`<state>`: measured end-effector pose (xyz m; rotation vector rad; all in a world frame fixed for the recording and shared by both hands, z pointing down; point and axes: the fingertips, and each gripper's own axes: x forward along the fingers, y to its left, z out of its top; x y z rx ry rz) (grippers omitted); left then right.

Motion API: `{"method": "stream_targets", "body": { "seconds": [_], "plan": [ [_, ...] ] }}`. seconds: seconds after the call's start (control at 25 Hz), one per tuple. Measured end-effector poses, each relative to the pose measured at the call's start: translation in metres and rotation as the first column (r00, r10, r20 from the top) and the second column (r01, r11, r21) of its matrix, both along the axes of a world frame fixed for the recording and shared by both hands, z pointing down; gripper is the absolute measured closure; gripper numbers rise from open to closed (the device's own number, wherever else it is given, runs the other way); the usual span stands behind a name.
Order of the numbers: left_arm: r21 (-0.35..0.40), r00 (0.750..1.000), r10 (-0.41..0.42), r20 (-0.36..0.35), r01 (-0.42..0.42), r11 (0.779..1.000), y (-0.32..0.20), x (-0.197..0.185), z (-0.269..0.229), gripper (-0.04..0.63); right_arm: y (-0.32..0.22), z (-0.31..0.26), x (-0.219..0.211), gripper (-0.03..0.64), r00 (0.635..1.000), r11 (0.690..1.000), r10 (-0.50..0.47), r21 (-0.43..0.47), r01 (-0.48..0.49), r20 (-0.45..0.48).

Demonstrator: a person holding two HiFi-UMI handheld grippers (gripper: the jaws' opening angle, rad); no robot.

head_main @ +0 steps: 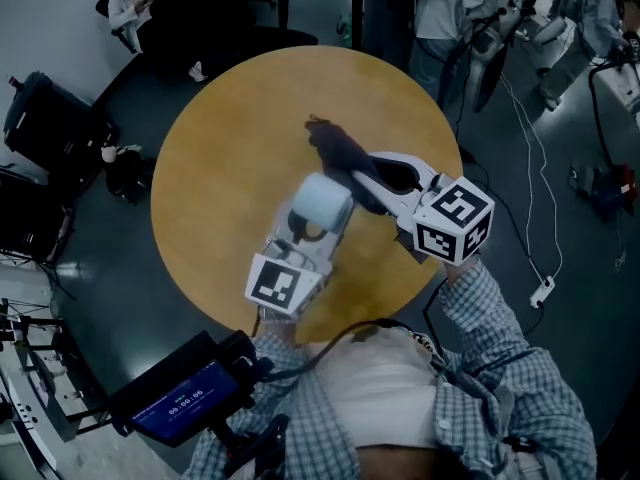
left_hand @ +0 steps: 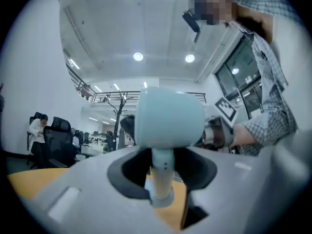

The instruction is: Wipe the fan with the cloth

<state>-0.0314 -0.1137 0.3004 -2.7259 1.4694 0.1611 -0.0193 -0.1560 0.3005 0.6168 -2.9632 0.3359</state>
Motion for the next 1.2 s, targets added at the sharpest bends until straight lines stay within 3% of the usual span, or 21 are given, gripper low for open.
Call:
{"method": "stream_targets", "body": {
  "seconds": [0.28, 0.36, 0.44, 0.52, 0.64, 0.84, 1.04, 1.2],
  "plan": [
    [-0.023, 0.999, -0.017, -0.038, 0.016, 1.0, -0.003, -0.002, -0.009, 0.456, -0.034, 0.085, 0.054, 0.529, 0.981, 0.964, 0.189, -0.182, -0.195, -0.052],
    [-0.005, 0.999, -0.003, -0.044, 0.003, 1.0, 0.0, -0.003, -0.011, 0.456, -0.028, 0.076, 0.065, 0.529, 0.973, 0.954, 0.232, -0.199, -0.226, 0.005],
    [0.003, 0.999, -0.001, -0.041, 0.001, 1.0, 0.002, -0.006, -0.012, 0.456, -0.013, 0.042, 0.063, 0.529, 0.968, 0.963, 0.226, -0.173, -0.206, 0.11],
    [0.011, 0.999, 0.005, -0.049, -0.004, 1.0, 0.002, -0.007, -0.015, 0.456, 0.009, 0.002, 0.051, 0.529, 0.966, 0.984, 0.156, -0.113, -0.135, 0.205],
    [0.014, 0.998, 0.015, -0.064, -0.014, 1.0, 0.002, -0.005, -0.02, 0.456, 0.038, -0.018, 0.031, 0.529, 0.964, 0.996, 0.042, -0.091, -0.019, 0.263],
    [0.057, 0.994, 0.036, -0.105, -0.03, 0.998, 0.002, -0.004, -0.029, 0.457, 0.045, 0.041, 0.028, 0.529, 0.992, 0.985, 0.027, -0.17, -0.005, 0.125],
    [-0.01, 0.999, 0.005, -0.051, -0.005, 1.0, -0.003, -0.01, -0.005, 0.457, 0.027, 0.088, 0.047, 0.529, 0.991, 0.971, 0.12, -0.2, -0.129, -0.053],
    [-0.057, 0.999, 0.006, -0.052, -0.009, 0.998, -0.007, -0.014, 0.019, 0.457, 0.014, 0.101, 0.056, 0.529, 0.983, 0.963, 0.164, -0.204, -0.178, -0.083]
  ]
}}
